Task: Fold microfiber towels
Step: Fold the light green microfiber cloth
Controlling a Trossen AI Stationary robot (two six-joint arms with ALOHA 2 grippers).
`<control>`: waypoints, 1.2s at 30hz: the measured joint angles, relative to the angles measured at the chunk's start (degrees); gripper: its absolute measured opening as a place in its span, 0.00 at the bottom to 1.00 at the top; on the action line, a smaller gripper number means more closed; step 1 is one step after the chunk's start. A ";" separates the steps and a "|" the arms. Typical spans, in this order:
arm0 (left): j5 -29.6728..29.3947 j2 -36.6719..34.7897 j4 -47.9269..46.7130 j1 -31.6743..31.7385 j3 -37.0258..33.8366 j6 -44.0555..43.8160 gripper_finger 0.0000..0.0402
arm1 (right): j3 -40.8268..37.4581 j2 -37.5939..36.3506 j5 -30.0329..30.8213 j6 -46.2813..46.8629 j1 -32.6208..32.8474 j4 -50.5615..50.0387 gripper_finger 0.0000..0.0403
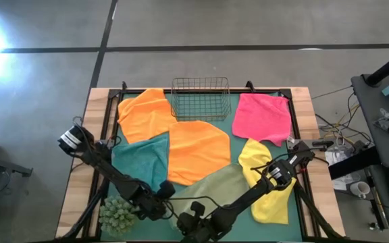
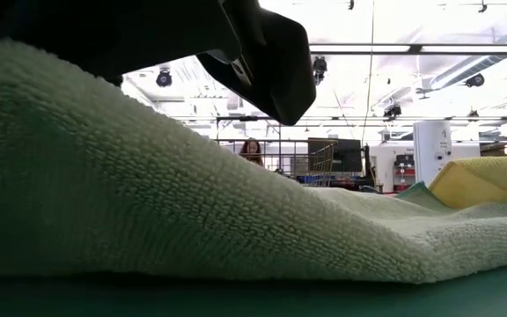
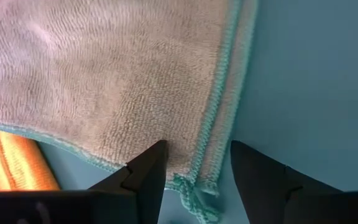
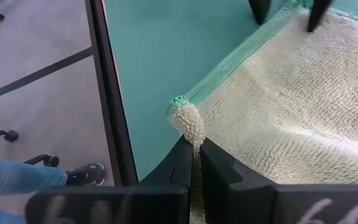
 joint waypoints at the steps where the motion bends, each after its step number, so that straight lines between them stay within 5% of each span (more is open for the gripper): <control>1: -0.68 0.50 0.24 0.17 0.01 -0.09 0.41 | 0.00 0.00 0.00 0.02 0.00 0.00 0.02; 10: -1.85 2.34 1.21 0.63 0.13 -0.15 0.39 | 0.11 -0.07 -0.04 0.08 0.07 0.10 0.02; 20: -4.09 2.73 5.19 0.89 0.00 0.27 0.03 | 2.86 -0.26 0.07 1.41 0.96 -3.76 0.02; 36: 4.64 -9.06 -10.09 0.76 8.17 -3.20 0.00 | 7.96 -0.52 10.80 5.62 4.93 -6.41 0.02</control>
